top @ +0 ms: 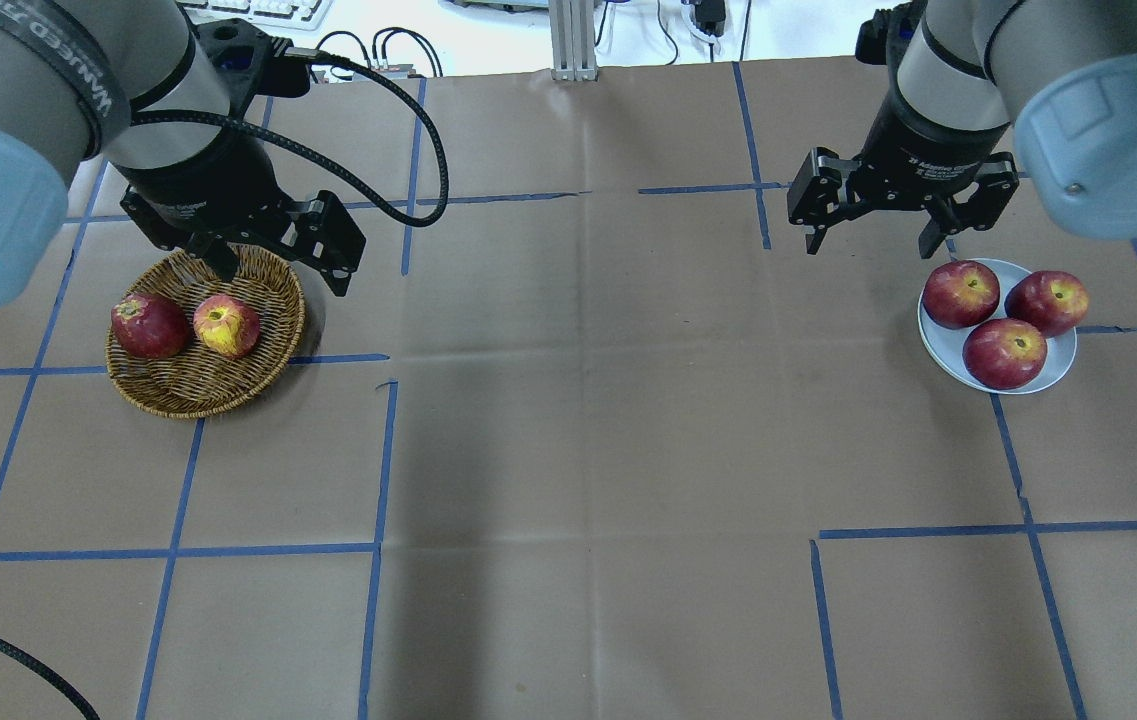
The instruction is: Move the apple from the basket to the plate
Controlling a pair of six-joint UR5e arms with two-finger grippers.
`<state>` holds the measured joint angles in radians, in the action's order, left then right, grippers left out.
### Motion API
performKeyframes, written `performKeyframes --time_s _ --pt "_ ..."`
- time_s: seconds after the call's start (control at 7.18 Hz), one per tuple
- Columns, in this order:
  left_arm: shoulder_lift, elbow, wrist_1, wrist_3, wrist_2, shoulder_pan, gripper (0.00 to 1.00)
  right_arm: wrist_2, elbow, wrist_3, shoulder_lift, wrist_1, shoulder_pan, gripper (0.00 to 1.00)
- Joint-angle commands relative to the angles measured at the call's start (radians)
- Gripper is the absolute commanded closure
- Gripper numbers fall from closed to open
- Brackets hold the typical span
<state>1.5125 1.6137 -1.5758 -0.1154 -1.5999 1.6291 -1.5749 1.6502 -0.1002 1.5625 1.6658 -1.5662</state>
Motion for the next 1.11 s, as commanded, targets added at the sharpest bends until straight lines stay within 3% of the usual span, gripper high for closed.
performKeyframes --time_s 0.0,0.42,0.56,0.98 --pt "0.000 0.000 -0.001 -0.001 0.000 -0.002 0.01 0.001 0.000 0.001 0.002 0.000 0.000 0.00" --pt "-0.006 0.040 0.003 -0.058 0.001 -0.024 0.01 0.001 -0.001 0.008 0.001 0.006 0.003 0.00" --pt "-0.006 0.072 0.034 -0.114 0.003 -0.090 0.01 0.001 -0.001 0.011 0.001 0.006 0.003 0.00" --pt "0.029 0.194 0.254 -0.353 0.000 -0.276 0.01 0.000 -0.001 0.011 0.004 0.005 0.003 0.00"
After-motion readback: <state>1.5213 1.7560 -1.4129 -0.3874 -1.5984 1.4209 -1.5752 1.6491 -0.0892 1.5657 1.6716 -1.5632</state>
